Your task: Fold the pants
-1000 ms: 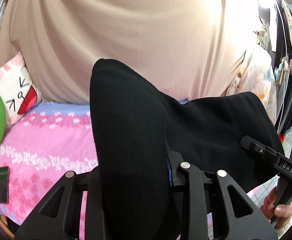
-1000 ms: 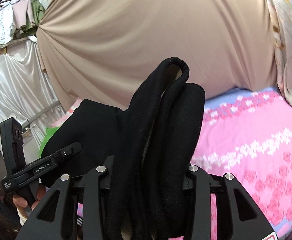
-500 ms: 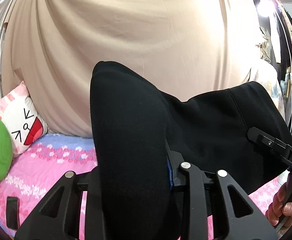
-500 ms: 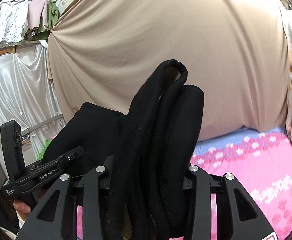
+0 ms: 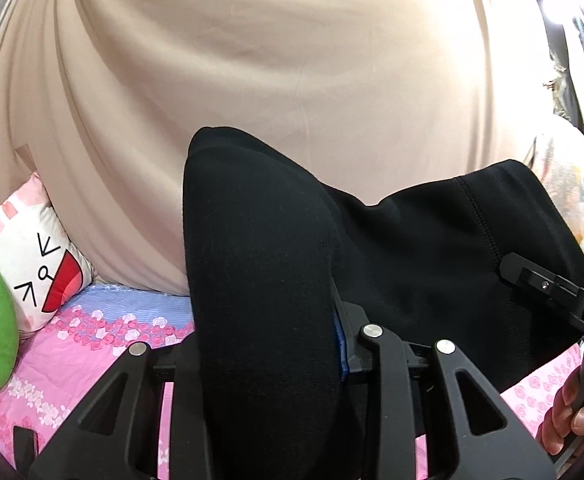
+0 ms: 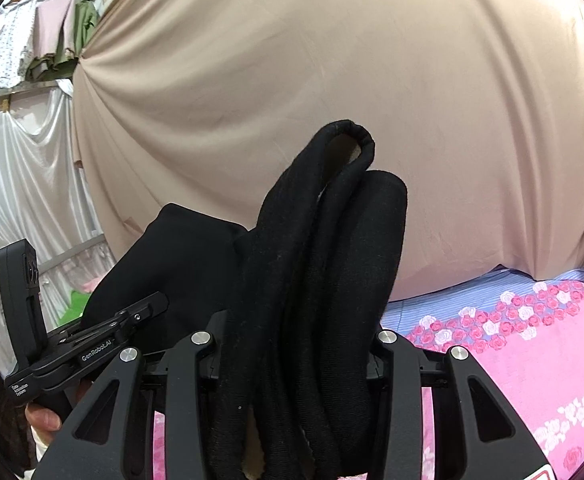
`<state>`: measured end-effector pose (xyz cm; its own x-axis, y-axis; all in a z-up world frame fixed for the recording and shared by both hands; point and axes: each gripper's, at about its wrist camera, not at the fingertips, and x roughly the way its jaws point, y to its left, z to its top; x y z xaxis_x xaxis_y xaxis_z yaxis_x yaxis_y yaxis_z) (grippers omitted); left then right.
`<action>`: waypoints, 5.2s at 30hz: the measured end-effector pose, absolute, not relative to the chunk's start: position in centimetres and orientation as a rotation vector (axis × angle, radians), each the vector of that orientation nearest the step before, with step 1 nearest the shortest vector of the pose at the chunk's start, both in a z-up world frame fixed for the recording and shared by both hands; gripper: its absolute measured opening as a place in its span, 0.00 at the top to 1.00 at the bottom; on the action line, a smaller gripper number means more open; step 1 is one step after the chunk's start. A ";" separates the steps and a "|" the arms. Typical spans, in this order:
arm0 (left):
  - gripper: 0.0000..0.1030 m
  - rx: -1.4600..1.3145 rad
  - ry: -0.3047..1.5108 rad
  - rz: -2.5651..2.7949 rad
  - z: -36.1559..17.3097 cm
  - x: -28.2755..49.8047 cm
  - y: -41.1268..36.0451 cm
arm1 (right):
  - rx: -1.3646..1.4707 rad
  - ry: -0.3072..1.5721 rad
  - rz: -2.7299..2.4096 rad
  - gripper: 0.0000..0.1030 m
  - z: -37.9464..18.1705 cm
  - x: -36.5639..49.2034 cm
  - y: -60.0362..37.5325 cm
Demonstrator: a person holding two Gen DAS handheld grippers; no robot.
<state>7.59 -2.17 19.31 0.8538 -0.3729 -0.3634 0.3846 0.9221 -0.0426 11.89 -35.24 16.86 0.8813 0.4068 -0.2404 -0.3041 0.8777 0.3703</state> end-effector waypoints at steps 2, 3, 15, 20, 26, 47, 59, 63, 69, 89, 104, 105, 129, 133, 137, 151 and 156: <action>0.70 0.027 0.398 -0.397 18.6 9.3 -2.4 | 0.336 0.339 0.373 0.62 16.1 13.7 -35.2; 0.70 0.025 0.409 -0.397 18.2 10.2 -2.5 | 0.340 0.350 0.372 0.62 15.7 14.6 -35.1; 0.70 0.012 0.569 -0.388 9.5 21.8 -4.7 | 0.422 0.525 0.352 0.62 6.1 26.5 -35.6; 0.70 0.031 0.642 -0.385 4.0 24.9 -6.1 | 0.486 0.639 0.324 0.62 0.2 30.2 -36.5; 0.70 0.028 0.802 -0.382 -3.0 27.4 -6.9 | 0.510 0.809 0.246 0.59 -7.6 33.2 -37.3; 0.32 0.078 0.796 -0.223 -1.6 27.2 -7.5 | 0.349 0.889 0.128 0.91 -8.7 41.2 -37.8; 0.33 0.103 0.777 -0.184 -2.2 25.6 -5.8 | 0.323 0.862 0.141 0.89 -6.5 33.7 -37.4; 0.33 0.109 0.767 -0.176 -1.5 24.7 -5.3 | 0.245 0.814 0.178 0.81 -4.6 29.7 -36.1; 0.32 0.111 0.778 -0.165 -1.6 23.2 -4.9 | 0.266 0.876 0.121 0.90 -6.7 28.1 -37.4; 0.12 0.092 0.762 -0.173 -0.2 14.8 -1.6 | 0.115 0.753 0.016 0.38 -4.0 18.3 -34.8; 0.05 0.062 0.687 -0.163 -2.7 4.9 0.0 | 0.145 0.688 -0.091 0.17 -7.8 9.6 -32.8; 0.05 0.063 0.696 -0.162 -3.1 4.9 0.0 | 0.145 0.698 -0.090 0.17 -8.3 9.5 -32.7; 0.05 0.100 0.667 -0.202 -4.9 4.1 -0.5 | 0.033 0.722 -0.170 0.17 -8.6 9.8 -31.0; 0.05 0.074 0.690 -0.216 -5.1 4.5 -0.2 | 0.021 0.724 -0.184 0.17 -8.6 9.9 -30.8; 0.05 0.047 0.698 -0.216 -5.2 4.6 0.2 | 0.012 0.726 -0.192 0.17 -8.7 9.9 -30.7; 0.05 0.047 0.698 -0.219 -5.1 4.5 0.0 | 0.002 0.734 -0.192 0.17 -8.8 10.0 -30.6; 0.05 0.047 0.698 -0.219 -5.2 4.5 0.0 | 0.002 0.734 -0.192 0.17 -8.8 10.1 -30.6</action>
<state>4.49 0.04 -5.16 0.7439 -0.1843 -0.6424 0.2155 0.9760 -0.0305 10.05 -30.64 -8.81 0.7256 -0.1732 -0.6660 0.1744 0.9825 -0.0655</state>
